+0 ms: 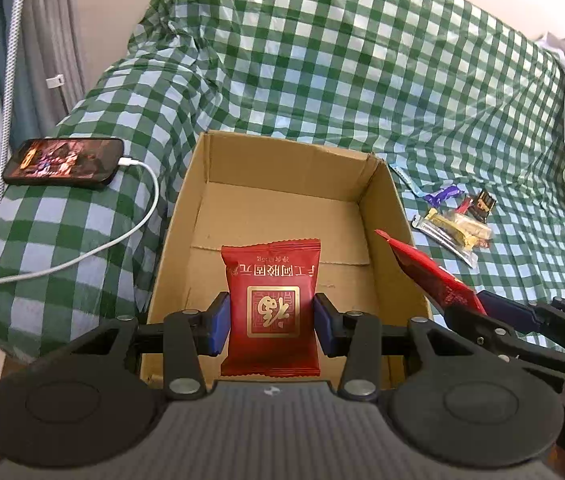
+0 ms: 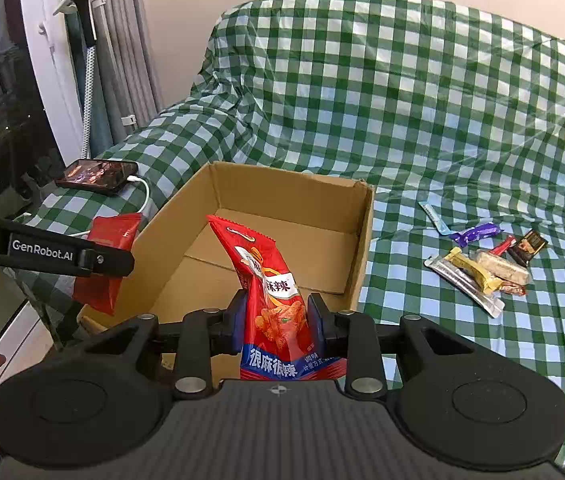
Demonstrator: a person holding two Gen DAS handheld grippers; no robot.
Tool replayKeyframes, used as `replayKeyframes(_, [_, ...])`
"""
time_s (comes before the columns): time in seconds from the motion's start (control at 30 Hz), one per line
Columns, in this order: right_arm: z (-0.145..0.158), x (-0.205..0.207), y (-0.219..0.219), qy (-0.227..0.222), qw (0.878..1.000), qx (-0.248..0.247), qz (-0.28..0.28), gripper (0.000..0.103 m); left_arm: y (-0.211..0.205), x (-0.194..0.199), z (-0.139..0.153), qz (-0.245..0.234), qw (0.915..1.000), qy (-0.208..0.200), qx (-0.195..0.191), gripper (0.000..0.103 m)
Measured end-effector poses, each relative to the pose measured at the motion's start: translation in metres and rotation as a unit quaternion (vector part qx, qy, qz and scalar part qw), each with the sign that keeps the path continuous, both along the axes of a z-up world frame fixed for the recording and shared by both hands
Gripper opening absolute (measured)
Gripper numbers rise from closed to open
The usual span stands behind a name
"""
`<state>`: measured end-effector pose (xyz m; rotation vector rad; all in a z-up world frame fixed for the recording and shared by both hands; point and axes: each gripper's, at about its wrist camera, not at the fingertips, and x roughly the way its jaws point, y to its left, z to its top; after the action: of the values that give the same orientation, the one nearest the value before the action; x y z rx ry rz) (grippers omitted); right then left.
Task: Organize snacks
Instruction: 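Carry both held packets over the cardboard box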
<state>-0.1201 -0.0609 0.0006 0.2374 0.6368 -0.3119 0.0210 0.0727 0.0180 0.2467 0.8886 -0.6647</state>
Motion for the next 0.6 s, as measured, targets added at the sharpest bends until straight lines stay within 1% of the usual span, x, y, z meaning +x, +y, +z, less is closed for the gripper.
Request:
replayKeyframes(0.27, [-0.015, 0.031, -0.022, 0.007, 0.999, 0.036, -0.012, 0.033, -0.033, 0.025, -0.014, -0.013, 0.9997, -0.004, 0.020, 0.049])
replayKeyframes(0.6, [-0.036, 0.066, -0.047, 0.017, 0.997, 0.073, -0.024, 0.033, -0.069, 0.056, -0.041, -0.025, 0.9987, -0.003, 0.045, 0.049])
